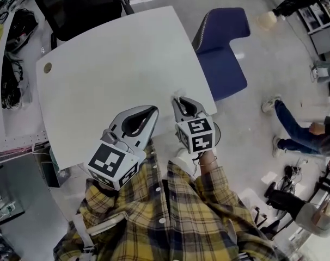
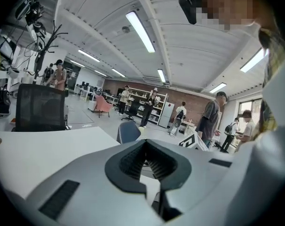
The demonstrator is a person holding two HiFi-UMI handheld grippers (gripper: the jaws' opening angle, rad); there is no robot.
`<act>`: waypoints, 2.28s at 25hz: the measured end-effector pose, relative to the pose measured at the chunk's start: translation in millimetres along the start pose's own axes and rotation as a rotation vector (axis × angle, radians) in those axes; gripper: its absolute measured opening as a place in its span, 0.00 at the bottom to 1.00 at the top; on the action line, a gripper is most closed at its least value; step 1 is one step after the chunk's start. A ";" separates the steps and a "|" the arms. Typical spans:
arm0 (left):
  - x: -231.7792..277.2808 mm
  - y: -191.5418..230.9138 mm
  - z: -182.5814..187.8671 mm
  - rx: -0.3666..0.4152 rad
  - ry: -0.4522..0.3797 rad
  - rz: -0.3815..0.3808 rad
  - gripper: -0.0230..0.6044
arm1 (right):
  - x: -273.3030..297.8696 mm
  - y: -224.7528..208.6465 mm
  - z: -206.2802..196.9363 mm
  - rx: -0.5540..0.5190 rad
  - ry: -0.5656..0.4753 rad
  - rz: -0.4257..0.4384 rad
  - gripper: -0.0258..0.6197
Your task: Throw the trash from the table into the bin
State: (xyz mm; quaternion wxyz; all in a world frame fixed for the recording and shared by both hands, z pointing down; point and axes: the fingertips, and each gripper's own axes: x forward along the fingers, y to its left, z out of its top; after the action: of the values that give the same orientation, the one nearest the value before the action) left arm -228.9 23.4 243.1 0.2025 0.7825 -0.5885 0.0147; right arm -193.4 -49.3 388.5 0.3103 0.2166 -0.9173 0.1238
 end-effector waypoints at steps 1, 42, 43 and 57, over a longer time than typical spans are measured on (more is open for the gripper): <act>9.0 -18.7 -2.4 0.010 0.003 -0.016 0.05 | -16.1 -12.1 -9.1 0.011 -0.007 -0.012 0.09; 253.8 -298.0 -233.1 0.068 0.440 -0.346 0.05 | -213.7 -249.0 -329.9 0.374 0.140 -0.271 0.09; 259.6 -293.4 -246.4 0.075 0.457 -0.353 0.05 | -204.1 -250.8 -339.1 0.387 0.147 -0.270 0.09; 351.3 -221.0 -430.4 0.058 0.542 -0.328 0.05 | -57.1 -281.5 -490.6 0.501 0.154 -0.278 0.09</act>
State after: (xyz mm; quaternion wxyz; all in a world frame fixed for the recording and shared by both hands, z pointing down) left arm 176.4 -104.4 663.5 0.3292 0.8401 -0.3782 0.2068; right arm 233.9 -100.1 760.1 0.3296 0.3999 -0.7935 0.3190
